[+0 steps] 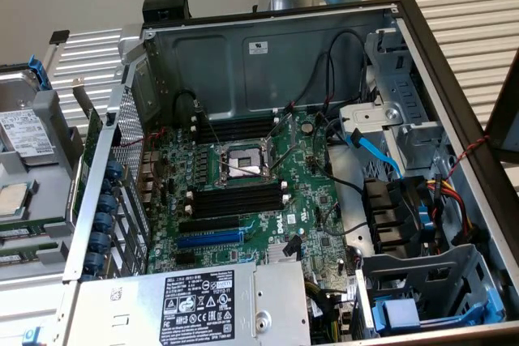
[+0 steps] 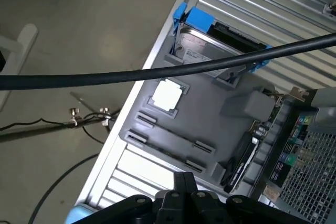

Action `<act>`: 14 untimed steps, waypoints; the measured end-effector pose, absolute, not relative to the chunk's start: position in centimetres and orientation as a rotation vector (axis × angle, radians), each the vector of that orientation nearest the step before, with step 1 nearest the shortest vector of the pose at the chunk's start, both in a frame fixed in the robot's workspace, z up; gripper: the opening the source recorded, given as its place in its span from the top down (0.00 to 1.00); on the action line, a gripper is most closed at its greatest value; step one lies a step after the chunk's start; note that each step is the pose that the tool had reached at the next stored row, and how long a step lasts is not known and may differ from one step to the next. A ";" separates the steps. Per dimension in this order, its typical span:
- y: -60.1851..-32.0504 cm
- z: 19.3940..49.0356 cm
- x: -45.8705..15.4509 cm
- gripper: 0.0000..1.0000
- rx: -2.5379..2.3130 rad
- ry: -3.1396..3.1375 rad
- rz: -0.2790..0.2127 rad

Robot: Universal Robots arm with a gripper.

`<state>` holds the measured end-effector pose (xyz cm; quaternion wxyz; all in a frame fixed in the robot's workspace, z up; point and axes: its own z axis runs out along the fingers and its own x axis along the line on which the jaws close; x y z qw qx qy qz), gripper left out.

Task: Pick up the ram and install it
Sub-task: 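Pick up the ram and move it above insertion slot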

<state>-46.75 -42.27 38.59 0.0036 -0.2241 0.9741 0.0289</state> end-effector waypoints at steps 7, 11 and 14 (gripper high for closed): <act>-42.3 38.2 -46.8 0.89 -0.897 3.006 0.091; -42.3 38.0 -46.8 0.89 -1.006 2.973 0.091; -42.3 37.9 -46.8 0.89 -1.088 2.946 0.091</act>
